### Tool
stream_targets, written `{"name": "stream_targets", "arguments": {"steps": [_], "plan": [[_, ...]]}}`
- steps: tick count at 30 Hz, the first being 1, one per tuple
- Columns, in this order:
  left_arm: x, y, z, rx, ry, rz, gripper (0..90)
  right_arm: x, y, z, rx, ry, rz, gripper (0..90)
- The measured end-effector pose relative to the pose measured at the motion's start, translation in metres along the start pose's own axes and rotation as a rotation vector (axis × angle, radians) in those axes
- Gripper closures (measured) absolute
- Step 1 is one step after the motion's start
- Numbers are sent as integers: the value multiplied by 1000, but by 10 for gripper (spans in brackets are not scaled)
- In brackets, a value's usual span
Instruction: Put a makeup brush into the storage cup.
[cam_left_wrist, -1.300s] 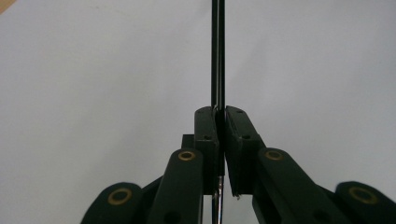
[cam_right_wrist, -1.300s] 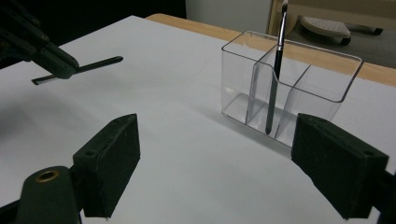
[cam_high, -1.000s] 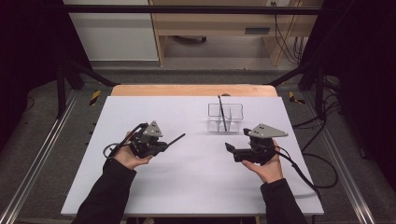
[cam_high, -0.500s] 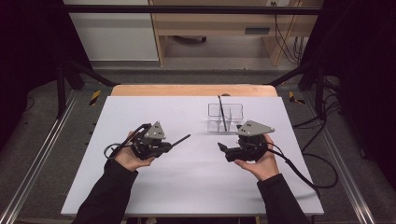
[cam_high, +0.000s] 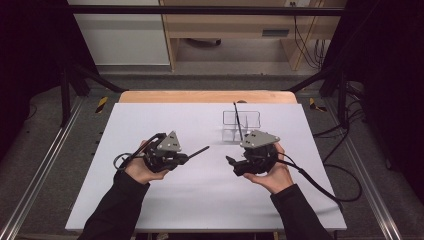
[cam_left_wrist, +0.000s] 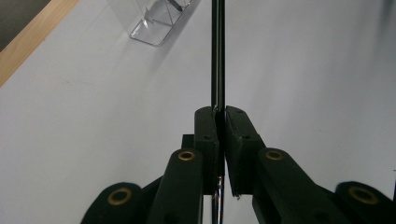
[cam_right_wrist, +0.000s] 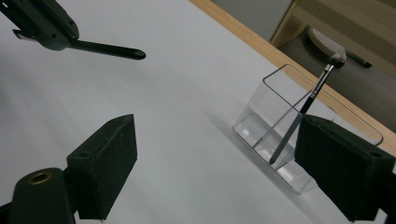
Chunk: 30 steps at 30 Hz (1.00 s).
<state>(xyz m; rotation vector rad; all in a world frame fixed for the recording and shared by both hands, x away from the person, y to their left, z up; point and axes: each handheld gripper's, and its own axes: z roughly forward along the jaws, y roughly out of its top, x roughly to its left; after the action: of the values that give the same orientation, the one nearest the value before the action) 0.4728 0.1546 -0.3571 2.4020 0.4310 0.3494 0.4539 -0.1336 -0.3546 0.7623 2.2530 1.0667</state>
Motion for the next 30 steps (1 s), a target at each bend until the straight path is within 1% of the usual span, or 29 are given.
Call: {"name": "stream_targets", "arguments": {"steps": [3, 7, 10, 12, 14, 17, 22, 26, 30], "plan": [[-2, 2, 0, -2, -6, 12, 833, 5, 4, 2, 13, 2, -28, 139], [-6, 6, 1, -4, -16, 28, 833, 10, 7, 3, 8, 12, -43, 139], [-9, 10, 1, 0, -20, 45, 833, 12, 8, 4, 18, 12, -65, 140], [-10, 12, 1, -3, -22, 47, 833, 14, 9, 4, 25, 6, -81, 140], [-11, 12, 1, -3, -24, 49, 833, 16, 10, 5, 25, 11, -85, 140], [-12, 13, 2, 3, -25, 55, 833, 19, 10, 6, 33, 14, -103, 140], [-13, 15, 3, 14, -30, 61, 833, 24, 10, 8, 50, 10, -143, 141], [-14, 17, 4, 24, -35, 70, 833, 28, 13, 9, 63, 18, -173, 144], [-13, 19, 4, 29, -38, 73, 833, 31, 14, 12, 70, 31, -186, 145]]}}
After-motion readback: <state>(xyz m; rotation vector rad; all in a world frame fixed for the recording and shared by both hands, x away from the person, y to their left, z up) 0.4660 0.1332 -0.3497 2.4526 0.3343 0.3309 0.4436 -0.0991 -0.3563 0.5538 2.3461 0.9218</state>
